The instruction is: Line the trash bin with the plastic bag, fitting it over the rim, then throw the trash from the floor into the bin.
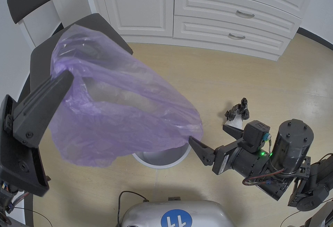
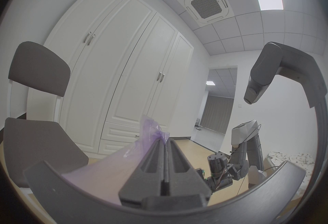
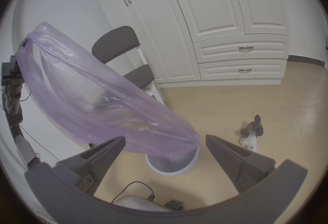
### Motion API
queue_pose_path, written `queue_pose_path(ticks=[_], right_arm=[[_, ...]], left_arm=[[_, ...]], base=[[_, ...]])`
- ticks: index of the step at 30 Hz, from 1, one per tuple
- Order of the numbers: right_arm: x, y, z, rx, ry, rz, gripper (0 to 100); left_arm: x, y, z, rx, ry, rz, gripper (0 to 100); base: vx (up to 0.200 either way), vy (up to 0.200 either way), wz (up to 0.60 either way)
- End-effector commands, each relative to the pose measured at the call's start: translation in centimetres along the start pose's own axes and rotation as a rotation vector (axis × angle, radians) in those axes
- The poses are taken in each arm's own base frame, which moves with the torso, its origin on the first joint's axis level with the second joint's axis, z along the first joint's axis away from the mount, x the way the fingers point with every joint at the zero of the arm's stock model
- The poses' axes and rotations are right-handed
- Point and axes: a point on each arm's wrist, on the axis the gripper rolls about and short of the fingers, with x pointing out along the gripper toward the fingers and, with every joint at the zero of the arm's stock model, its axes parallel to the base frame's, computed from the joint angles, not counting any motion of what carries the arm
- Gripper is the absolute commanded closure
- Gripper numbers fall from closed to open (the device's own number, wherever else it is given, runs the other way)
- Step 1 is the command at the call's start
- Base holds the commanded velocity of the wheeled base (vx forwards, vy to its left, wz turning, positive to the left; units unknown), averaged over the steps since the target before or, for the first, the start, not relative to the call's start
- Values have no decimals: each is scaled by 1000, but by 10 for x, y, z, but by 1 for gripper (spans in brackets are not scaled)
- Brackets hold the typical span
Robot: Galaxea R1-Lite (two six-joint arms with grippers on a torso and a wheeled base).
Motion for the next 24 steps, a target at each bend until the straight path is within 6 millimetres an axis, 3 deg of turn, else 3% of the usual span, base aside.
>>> queue_pose_path(ticks=[1,9,17,24], right_arm=[[8,0,-16,-19,57,-11,0],[17,-1,-39,-32,140,-22,0],[19,-6,-31,-7,111,-41,0],[22,-6,-40,-6,148,-27,0]], left_arm=[[0,0,2,-1,-8,0,100],[0,0,3,-2,-14,-2,100],[-4,-3,7,-15,-31,-25,100],[-5,-6,10,-28,-45,-42,100]], base=[[0,0,0],[0,0,0],[0,0,0],[0,0,0]])
